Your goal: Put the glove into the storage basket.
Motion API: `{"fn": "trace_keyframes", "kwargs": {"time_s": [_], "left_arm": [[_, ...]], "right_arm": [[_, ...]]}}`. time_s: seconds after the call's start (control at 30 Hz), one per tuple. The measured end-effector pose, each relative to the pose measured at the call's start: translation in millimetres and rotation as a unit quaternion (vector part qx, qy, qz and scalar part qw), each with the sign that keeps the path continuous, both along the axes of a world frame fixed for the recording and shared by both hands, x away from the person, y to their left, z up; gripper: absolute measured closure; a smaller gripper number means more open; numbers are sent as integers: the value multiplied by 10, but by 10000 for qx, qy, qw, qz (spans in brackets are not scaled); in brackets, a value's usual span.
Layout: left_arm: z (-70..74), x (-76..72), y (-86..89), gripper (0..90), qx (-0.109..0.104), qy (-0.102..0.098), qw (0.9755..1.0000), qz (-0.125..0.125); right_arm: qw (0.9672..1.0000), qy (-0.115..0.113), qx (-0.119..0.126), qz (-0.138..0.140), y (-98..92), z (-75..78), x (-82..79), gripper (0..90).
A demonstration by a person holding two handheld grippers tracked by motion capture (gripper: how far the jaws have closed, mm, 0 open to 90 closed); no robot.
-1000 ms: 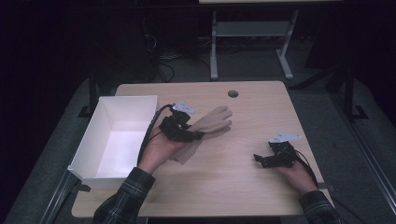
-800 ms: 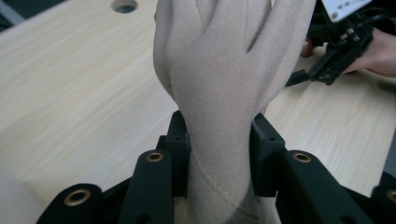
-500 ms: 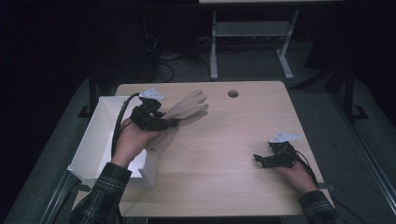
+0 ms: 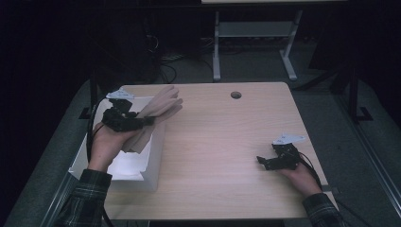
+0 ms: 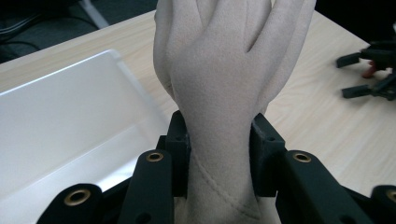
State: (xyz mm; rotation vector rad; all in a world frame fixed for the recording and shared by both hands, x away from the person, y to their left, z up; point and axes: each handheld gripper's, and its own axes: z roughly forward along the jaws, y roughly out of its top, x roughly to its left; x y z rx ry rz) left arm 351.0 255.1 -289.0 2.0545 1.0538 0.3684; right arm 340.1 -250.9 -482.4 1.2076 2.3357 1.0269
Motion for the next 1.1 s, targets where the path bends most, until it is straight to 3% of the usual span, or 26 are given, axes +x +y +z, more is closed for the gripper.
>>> {"fn": "trace_keyframes", "kwargs": {"time_s": [0.3, 0.57, 0.63, 1.1], "left_arm": [[-118, -23, 317, 659, 18, 3, 9988, 496], [-356, -48, 518, 659, 208, 108, 9960, 860], [-390, -45, 533, 659, 203, 144, 9958, 876], [-986, 48, 551, 658, 283, 500, 9934, 990]], "right_arm": [[10000, 2, 2, -6, 1, 0, 0, 126], [10000, 0, 1, -5, 0, 0, 0, 125], [10000, 1, 1, -5, 0, 0, 0, 125], [10000, -2, 1, -4, 0, -1, 0, 125]]}}
